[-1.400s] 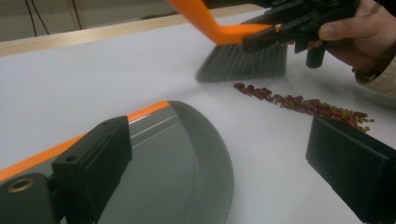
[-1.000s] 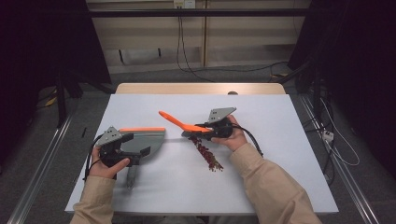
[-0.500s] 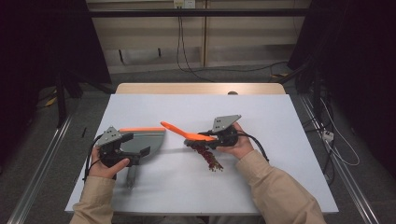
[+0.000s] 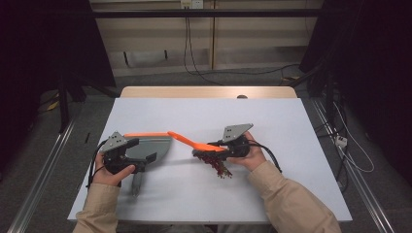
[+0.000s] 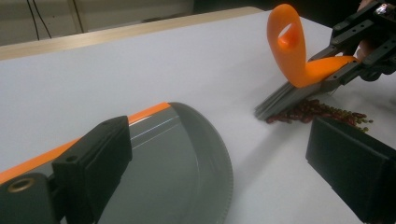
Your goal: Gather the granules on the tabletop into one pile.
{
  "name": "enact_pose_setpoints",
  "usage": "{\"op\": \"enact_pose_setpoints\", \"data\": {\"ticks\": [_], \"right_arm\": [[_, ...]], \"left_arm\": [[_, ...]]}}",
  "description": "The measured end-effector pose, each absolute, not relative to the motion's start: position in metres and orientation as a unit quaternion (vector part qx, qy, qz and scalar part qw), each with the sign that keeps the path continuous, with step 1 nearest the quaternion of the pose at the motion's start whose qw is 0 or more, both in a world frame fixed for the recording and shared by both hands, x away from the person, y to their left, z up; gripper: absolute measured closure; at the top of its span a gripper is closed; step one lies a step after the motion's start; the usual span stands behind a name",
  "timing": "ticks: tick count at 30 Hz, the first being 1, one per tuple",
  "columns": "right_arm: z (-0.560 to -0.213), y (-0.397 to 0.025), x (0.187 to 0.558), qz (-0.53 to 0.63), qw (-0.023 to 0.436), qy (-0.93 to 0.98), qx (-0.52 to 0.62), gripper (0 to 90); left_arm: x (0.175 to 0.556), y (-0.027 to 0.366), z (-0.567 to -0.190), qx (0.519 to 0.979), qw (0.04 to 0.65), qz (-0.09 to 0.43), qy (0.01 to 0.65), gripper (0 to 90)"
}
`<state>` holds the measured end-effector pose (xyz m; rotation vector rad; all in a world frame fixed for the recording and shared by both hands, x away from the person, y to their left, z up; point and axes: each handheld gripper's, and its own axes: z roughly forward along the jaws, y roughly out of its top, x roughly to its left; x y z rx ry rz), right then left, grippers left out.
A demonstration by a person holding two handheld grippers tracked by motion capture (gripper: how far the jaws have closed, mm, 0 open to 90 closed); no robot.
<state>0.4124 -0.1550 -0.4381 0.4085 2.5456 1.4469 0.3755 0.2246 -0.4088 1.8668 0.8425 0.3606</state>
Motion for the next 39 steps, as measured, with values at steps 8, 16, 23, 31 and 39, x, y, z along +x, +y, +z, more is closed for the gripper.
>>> {"op": "enact_pose_setpoints", "data": {"ticks": [8,16,23,31,39], "right_arm": [[-0.437,-0.156,0.407,0.488,0.085,0.858,0.139,70.4],[-0.437,-0.157,0.403,0.492,0.074,0.856,0.141,70.4],[-0.436,-0.159,0.406,0.495,0.072,0.851,0.160,70.4],[-0.432,-0.157,0.411,0.474,0.070,0.853,0.205,68.8],[-0.430,-0.152,0.417,0.456,0.066,0.859,0.224,64.7]], "left_arm": [[0.375,0.224,-0.408,0.776,0.506,0.150,0.347,7.0],[0.375,0.222,-0.409,0.777,0.505,0.149,0.345,7.0],[0.375,0.222,-0.409,0.776,0.505,0.149,0.346,7.0],[0.376,0.220,-0.410,0.779,0.503,0.146,0.345,7.0],[0.376,0.220,-0.410,0.779,0.503,0.145,0.345,7.0]]}}
